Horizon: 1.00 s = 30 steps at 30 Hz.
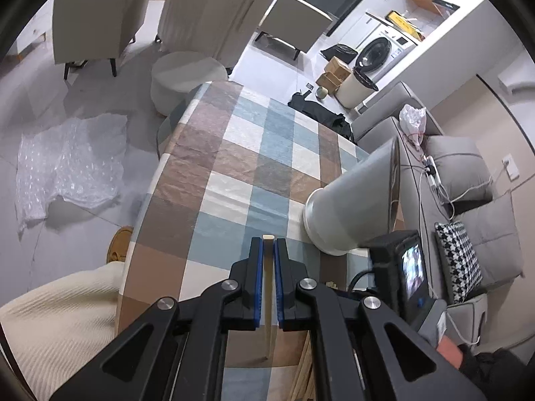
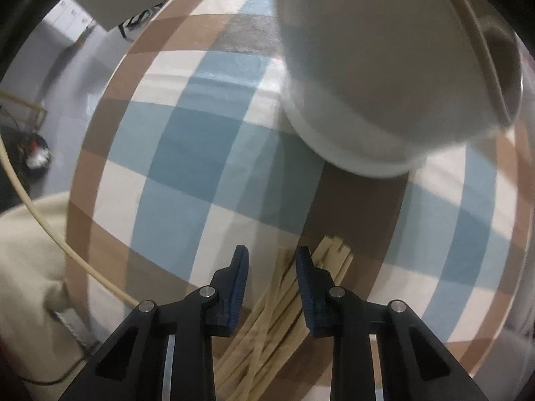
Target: Organize utensils
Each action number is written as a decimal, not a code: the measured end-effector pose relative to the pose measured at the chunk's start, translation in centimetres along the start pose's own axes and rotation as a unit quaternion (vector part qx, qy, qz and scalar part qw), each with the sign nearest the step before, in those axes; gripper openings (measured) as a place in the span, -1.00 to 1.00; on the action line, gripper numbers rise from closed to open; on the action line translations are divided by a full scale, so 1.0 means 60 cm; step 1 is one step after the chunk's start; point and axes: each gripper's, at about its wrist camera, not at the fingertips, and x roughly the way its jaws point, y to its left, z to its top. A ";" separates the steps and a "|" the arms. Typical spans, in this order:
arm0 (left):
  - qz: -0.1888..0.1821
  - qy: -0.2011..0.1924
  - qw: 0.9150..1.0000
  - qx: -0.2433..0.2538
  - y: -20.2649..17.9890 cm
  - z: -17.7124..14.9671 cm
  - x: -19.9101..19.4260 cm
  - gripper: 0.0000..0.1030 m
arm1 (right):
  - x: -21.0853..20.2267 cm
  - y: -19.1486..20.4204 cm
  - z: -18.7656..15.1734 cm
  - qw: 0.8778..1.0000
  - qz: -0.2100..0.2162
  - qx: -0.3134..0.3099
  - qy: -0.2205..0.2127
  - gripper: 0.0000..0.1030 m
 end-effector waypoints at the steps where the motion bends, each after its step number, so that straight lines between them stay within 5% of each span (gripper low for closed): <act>1: -0.001 0.000 1.000 -0.003 0.001 0.001 -0.001 -0.96 | 0.000 0.008 -0.003 1.000 -0.013 -0.012 -0.006 -0.71; 3: -0.001 -0.002 1.000 -0.004 0.001 0.001 -0.003 -0.96 | 0.001 0.012 -0.008 1.000 -0.019 -0.018 -0.011 -0.89; 12: 0.017 -0.011 0.999 0.030 -0.026 -0.013 -0.010 -0.96 | -0.093 -0.031 -0.080 0.989 0.012 0.030 -0.145 -0.90; 20: 0.020 -0.011 0.994 0.103 -0.102 -0.033 -0.031 -0.96 | -0.235 -0.079 -0.187 0.939 0.058 0.080 -0.328 -0.90; 30: 0.041 -0.029 0.983 0.176 -0.185 -0.050 -0.077 -0.96 | -0.279 -0.088 -0.223 0.908 0.073 0.096 -0.401 -0.92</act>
